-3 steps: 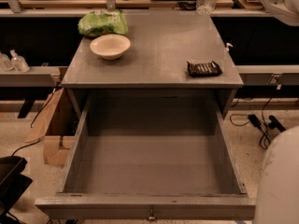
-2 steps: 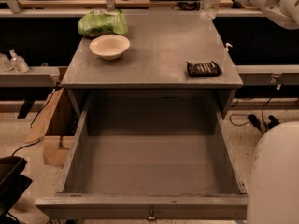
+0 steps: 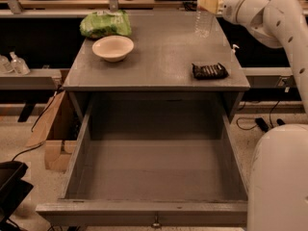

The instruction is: Pick water bottle from top drawer and place on counter

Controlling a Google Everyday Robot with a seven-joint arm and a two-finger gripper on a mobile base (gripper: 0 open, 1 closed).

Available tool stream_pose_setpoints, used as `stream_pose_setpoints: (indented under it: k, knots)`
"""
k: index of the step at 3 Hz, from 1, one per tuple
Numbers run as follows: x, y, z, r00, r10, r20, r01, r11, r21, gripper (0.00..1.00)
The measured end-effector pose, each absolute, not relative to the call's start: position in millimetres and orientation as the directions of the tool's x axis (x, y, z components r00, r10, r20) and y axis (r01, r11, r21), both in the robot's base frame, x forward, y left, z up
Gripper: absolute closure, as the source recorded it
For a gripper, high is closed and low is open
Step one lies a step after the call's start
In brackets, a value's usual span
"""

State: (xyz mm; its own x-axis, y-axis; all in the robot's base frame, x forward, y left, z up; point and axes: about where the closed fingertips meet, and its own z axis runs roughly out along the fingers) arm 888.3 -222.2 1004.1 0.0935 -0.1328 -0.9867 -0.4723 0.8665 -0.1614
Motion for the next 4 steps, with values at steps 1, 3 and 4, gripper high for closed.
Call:
stream_pose_setpoints:
  k: [1, 3, 4]
  knots:
    - [892, -212, 984, 0.083, -0.136, -0.987, -0.471, 0.868, -0.160, 1.00]
    - [888, -212, 937, 0.030, -0.202, -0.979, -0.443, 0.875, -0.194, 1.00]
    - [888, -212, 940, 0.030, -0.202, -0.979, -0.443, 0.875, -0.194, 1.00]
